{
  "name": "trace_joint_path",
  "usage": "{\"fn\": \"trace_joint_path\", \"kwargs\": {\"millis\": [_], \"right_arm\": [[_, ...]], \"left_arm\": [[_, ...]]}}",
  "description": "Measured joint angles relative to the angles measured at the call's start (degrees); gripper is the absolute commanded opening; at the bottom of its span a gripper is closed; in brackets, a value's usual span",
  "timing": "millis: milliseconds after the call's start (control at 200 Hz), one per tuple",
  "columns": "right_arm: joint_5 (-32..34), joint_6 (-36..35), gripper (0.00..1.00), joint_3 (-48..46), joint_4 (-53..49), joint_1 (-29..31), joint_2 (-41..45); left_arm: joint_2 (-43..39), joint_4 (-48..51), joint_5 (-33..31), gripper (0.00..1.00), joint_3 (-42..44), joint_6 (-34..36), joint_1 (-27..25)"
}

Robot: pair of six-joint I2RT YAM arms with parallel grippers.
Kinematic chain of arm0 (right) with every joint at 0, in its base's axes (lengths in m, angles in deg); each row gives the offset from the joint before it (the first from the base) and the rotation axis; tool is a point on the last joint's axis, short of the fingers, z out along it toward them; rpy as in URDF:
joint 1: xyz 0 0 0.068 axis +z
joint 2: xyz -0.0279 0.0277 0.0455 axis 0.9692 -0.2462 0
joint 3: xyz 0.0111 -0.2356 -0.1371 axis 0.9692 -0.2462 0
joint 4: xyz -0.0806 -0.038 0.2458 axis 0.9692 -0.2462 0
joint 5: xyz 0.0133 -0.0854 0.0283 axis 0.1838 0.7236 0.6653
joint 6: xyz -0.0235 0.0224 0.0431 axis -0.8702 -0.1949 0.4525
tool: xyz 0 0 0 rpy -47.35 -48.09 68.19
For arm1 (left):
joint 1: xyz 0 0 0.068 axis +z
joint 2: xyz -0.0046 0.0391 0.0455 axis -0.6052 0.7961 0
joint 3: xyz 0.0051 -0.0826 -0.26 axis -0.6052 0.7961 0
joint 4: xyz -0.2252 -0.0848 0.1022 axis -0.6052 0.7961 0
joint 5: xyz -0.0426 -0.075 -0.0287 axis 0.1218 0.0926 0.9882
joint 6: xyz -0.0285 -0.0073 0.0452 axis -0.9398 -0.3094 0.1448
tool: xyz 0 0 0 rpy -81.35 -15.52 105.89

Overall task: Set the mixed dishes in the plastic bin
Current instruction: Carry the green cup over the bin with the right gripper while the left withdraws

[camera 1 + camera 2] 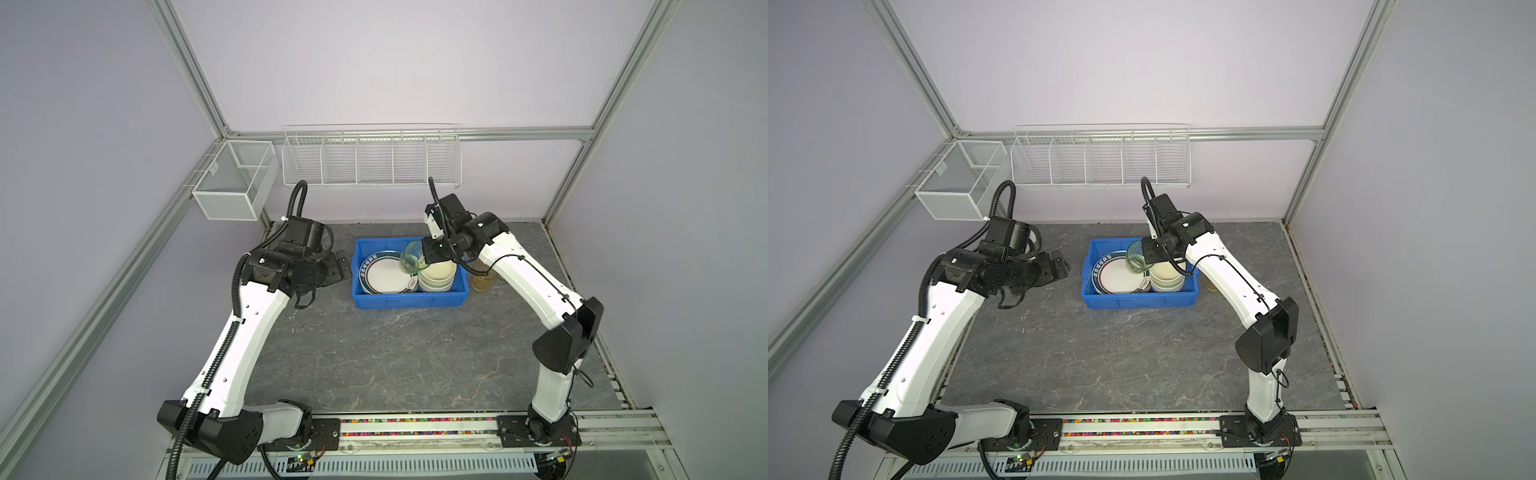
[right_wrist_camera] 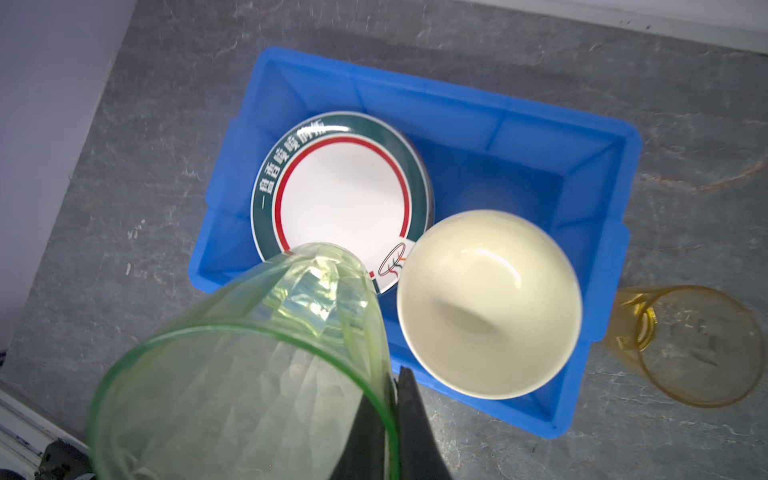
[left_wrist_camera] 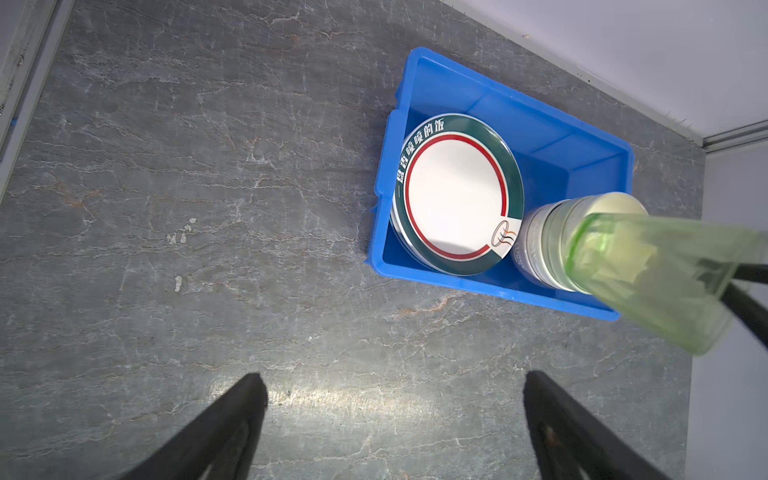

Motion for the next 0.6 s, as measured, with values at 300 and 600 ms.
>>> {"fn": "trace_joint_path", "kwargs": {"millis": [300, 600], "right_arm": [[-0.9, -0.1, 0.06, 6.3, -0.1, -7.4, -1.5], [-2.2, -0.5, 0.06, 10.2, -0.3, -13.0, -8.9]], "left_arm": [[0.4, 0.0, 0.9, 0.99, 2.3, 0.4, 0.0], [1.9, -0.4, 1.3, 0.99, 2.3, 0.6, 0.0]]}}
